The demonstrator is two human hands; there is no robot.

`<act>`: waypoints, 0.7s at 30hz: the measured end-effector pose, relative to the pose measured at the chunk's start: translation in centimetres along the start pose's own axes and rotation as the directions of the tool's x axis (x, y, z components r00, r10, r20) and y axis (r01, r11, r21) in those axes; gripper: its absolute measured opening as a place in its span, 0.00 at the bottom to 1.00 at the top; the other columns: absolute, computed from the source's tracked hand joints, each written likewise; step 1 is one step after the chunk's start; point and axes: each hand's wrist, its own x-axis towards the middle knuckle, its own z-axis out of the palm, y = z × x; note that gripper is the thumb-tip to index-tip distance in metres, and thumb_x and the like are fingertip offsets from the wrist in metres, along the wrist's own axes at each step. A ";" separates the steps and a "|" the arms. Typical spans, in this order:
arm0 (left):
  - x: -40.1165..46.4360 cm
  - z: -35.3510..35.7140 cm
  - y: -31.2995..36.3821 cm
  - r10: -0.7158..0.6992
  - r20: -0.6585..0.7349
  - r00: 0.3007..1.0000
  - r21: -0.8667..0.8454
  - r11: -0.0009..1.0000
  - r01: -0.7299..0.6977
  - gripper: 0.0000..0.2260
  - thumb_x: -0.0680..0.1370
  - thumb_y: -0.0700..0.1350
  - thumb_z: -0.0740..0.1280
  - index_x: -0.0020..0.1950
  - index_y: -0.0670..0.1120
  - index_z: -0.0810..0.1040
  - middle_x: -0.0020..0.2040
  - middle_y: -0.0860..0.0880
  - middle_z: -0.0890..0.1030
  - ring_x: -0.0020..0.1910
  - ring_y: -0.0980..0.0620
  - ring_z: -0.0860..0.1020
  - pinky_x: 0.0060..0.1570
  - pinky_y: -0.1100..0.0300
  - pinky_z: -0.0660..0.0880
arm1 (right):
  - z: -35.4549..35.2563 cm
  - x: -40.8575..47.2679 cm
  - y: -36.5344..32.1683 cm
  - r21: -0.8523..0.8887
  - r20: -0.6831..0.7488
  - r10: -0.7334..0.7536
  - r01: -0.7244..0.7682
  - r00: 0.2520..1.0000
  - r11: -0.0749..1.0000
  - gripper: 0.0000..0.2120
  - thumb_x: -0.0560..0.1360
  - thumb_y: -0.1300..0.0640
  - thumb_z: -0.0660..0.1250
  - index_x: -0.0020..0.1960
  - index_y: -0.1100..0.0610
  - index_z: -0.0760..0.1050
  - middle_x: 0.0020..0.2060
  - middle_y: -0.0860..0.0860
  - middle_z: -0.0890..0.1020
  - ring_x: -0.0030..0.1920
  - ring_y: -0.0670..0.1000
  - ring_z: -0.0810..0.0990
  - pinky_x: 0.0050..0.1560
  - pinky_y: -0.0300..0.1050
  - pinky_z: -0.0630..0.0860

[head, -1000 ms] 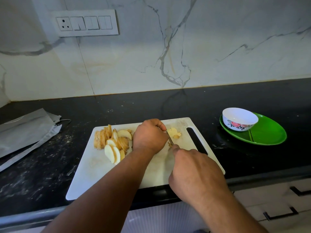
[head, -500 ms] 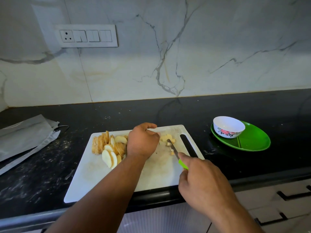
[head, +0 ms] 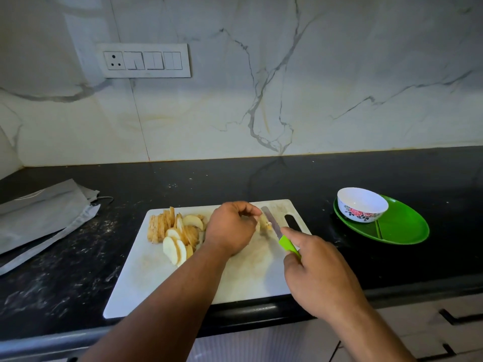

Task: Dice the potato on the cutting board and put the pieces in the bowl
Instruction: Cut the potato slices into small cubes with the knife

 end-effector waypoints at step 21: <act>0.1 0.1 -0.2 0.058 0.035 0.998 0.043 0.997 -0.060 0.18 0.81 0.62 0.67 0.38 0.53 0.83 0.27 0.57 0.76 0.27 0.58 0.71 0.31 0.62 0.67 | 2.0 2.4 -0.3 0.257 0.050 0.036 -0.047 0.998 0.965 0.22 0.78 0.60 0.59 0.69 0.43 0.72 0.47 0.40 0.81 0.41 0.42 0.78 0.38 0.37 0.72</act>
